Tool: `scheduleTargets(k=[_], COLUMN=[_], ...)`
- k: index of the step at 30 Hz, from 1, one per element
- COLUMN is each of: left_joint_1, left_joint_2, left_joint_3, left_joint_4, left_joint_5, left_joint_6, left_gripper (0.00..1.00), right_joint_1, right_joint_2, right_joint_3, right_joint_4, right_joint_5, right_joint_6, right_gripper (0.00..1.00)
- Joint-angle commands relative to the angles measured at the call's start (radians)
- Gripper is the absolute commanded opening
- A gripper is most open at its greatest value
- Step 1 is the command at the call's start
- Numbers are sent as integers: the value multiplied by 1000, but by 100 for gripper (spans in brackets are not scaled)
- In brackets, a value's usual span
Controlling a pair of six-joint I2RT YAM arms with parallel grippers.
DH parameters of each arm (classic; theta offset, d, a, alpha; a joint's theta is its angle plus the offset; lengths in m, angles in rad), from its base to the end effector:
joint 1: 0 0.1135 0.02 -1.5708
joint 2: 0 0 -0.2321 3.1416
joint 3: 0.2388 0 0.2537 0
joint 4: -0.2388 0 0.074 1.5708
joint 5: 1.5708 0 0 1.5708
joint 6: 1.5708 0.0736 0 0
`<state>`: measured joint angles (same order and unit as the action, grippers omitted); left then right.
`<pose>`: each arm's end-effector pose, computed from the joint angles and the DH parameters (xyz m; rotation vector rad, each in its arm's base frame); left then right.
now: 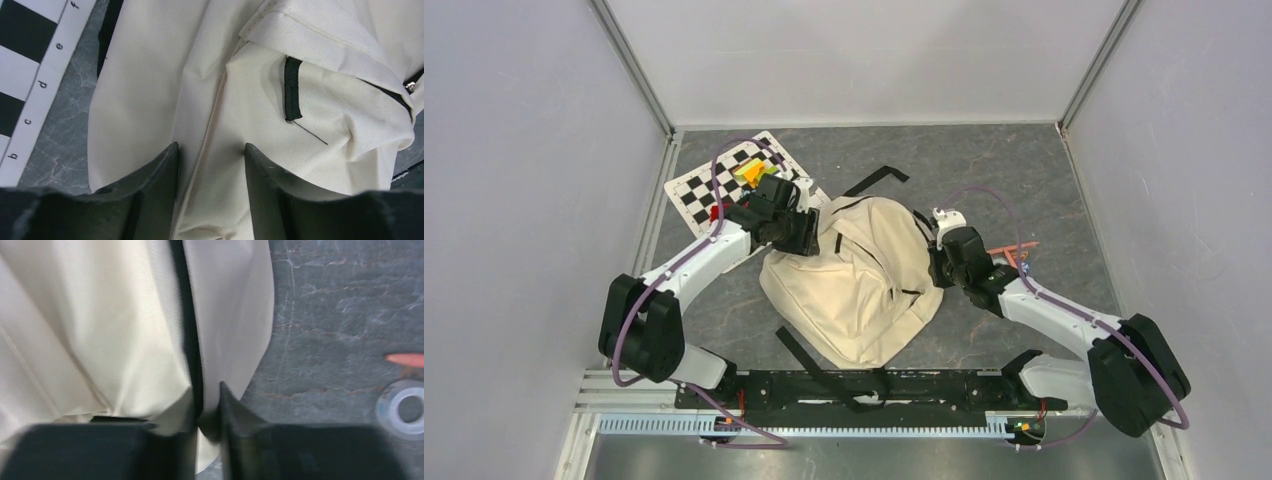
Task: Pack the student bag
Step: Adjust the student bag at the center of the board, then unzip the student bag at the center of the board.
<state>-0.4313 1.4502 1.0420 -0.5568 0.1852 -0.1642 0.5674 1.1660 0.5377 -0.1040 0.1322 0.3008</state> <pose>0.2900 -0.1484 0.1808 0.4173 2.5440 -0.4650 0.2351 0.1383 0.1323 -0.2397 2.3007 0.2945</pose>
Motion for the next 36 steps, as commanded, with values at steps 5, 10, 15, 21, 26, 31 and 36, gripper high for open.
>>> scheduleTargets(k=[5, 10, 15, 21, 26, 31, 36], left_joint_1=[-158, -288, -378, -402, -374, -182, -39], left_joint_2=[-151, -309, -480, -546, -523, -411, -289], left_joint_3=[-244, -358, -536, -577, -367, -190, -117], left_joint_4=[135, 200, 426, 445, 182, 58, 93], left_joint_5=[43, -10, 67, 128, 31, 103, 221], left_joint_6=[-202, -373, -585, -635, -503, -368, -269], left_gripper=[31, 8, 4, 26, 88, 100, 99], right_joint_1=[1, 0, 0, 2, 2, 2, 2], right_joint_2=[112, 208, 329, 404, 353, 241, 135], right_joint_3=[141, 232, 330, 409, 450, 462, 451], right_joint_4=[93, 144, 173, 172, 93, 0, -74], right_joint_5=[125, 102, 24, -89, -74, -48, -47], right_joint_6=[-91, -139, -167, -155, -165, -172, -128], right_gripper=[0, 0, 0, 2, 47, 74, 76])
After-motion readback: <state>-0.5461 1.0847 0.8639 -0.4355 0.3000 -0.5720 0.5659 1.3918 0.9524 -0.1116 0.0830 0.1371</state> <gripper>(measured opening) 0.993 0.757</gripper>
